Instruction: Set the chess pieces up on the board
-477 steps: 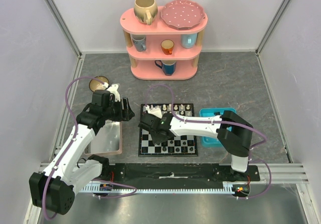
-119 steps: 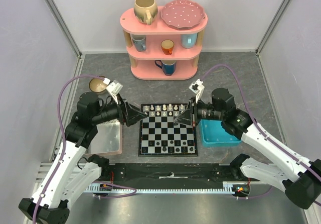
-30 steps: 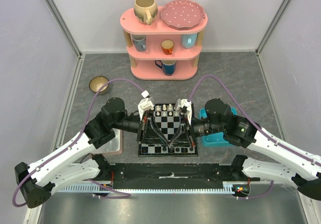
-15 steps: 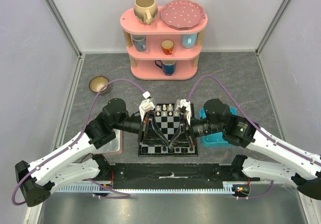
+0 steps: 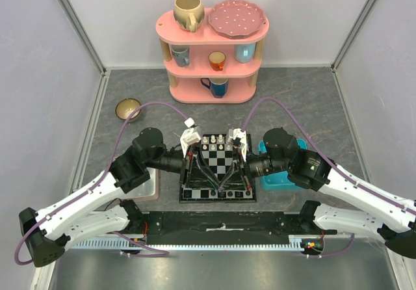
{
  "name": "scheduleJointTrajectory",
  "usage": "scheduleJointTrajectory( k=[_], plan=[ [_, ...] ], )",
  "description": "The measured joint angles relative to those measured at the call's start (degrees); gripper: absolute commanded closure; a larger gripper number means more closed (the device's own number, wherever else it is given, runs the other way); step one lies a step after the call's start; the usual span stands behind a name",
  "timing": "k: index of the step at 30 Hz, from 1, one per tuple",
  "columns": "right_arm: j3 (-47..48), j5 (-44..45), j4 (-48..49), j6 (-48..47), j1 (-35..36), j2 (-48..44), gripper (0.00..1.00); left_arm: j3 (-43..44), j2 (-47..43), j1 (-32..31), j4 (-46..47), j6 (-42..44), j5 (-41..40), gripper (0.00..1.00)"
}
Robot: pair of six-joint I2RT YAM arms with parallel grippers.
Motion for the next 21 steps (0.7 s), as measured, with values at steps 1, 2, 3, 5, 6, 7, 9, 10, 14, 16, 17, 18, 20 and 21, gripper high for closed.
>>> scheduleJointTrajectory(
  k=[1, 2, 3, 5, 6, 7, 9, 10, 14, 16, 17, 18, 20, 21],
  plan=[
    [0.0, 0.1, 0.0, 0.0, 0.0, 0.0, 1.00, 0.0, 0.0, 0.0, 0.0, 0.0, 0.0, 0.61],
    [0.0, 0.2, 0.0, 0.0, 0.0, 0.0, 1.00, 0.1, -0.1, 0.0, 0.0, 0.1, 0.0, 0.61],
    [0.0, 0.3, 0.0, 0.0, 0.0, 0.0, 1.00, 0.1, -0.2, 0.0, 0.0, 0.2, 0.0, 0.60],
    [0.0, 0.3, 0.0, 0.0, 0.0, 0.0, 1.00, 0.1, -0.4, 0.0, 0.0, 0.2, 0.0, 0.59],
    [0.0, 0.3, -0.1, 0.0, 0.0, 0.0, 1.00, 0.1, -0.5, 0.0, 0.0, 0.3, 0.0, 0.57],
    [0.0, 0.3, -0.1, 0.0, 0.0, 0.0, 1.00, 0.1, -0.5, 0.0, 0.0, 0.3, -0.2, 0.55],
    [0.0, -0.2, -0.2, 0.1, 0.0, 0.0, 1.00, 0.2, -0.5, 0.0, -0.1, 0.6, -1.2, 0.53],
    [0.0, -0.4, 0.0, 0.1, 0.1, -0.1, 1.00, 0.2, -0.4, 0.0, -0.4, 0.8, -1.7, 0.52],
    [0.0, -1.2, 0.1, 0.1, 0.2, -0.5, 1.00, 0.2, -0.4, 0.0, -1.0, 1.0, -3.7, 0.52],
    [0.0, -1.4, 0.1, 0.3, 0.2, -0.6, 1.00, 0.2, -0.4, 0.0, -1.1, 1.0, -4.5, 0.52],
    [0.0, -1.5, 0.1, 0.3, 0.3, -0.7, 1.00, 0.2, -0.4, 0.0, -1.1, 1.0, -4.7, 0.53],
    [0.0, -1.5, 0.1, 0.4, 0.3, -0.8, 1.00, 0.2, -0.4, 0.0, -1.1, 1.0, -5.0, 0.54],
    [0.0, -1.6, 0.1, 0.5, 0.4, -1.0, 1.00, 0.2, -0.4, 0.0, -1.1, 1.1, -5.2, 0.58],
    [0.0, -1.6, 0.1, 0.5, 0.4, -1.0, 1.00, 0.2, -0.4, 0.0, -1.2, 1.1, -5.2, 0.60]
  ],
)
